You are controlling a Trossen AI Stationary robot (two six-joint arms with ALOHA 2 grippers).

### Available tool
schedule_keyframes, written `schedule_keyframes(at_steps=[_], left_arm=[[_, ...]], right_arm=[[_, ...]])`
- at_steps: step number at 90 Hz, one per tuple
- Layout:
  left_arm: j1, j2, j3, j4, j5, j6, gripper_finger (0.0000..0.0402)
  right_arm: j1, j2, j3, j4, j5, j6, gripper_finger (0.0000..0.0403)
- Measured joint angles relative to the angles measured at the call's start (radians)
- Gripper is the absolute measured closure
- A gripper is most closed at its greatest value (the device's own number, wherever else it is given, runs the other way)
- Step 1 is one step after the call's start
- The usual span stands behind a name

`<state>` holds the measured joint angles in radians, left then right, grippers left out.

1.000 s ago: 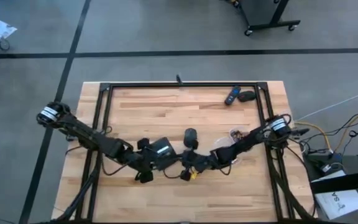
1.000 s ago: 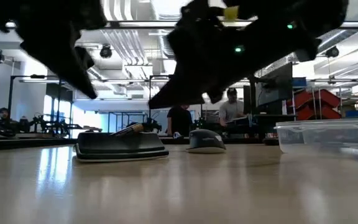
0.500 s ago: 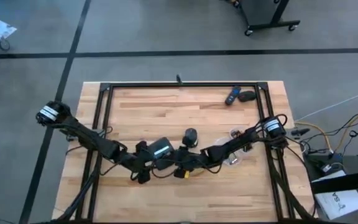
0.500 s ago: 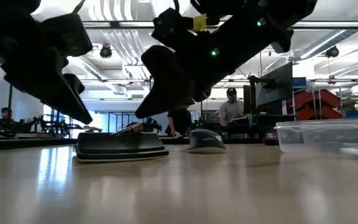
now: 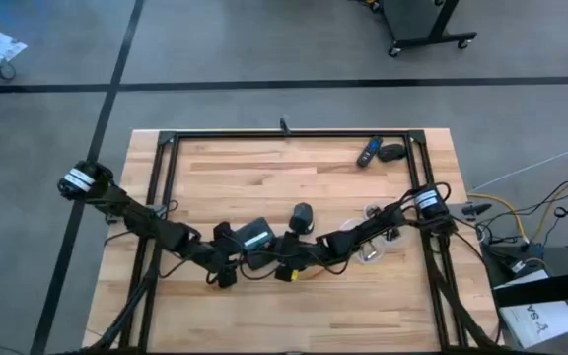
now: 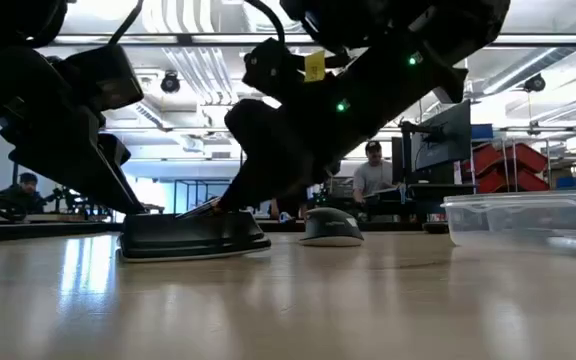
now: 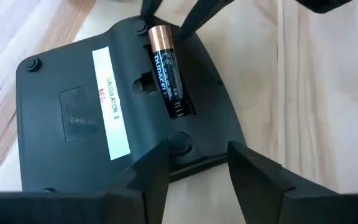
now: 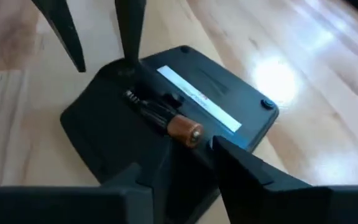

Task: Insert battery
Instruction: Insert the brown battery into the calculator battery compartment

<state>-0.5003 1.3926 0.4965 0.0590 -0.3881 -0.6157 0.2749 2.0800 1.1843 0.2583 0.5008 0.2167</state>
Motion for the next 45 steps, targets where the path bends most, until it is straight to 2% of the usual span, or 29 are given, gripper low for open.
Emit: schedule_keyframes(at_steps=[45], left_arm=[[-0.001, 0.001, -0.001, 0.005, -0.002, 0.004, 0.0270]], right_arm=[[-0.001, 0.032, 0.037, 0.014, -0.034, -0.054, 0.0380]])
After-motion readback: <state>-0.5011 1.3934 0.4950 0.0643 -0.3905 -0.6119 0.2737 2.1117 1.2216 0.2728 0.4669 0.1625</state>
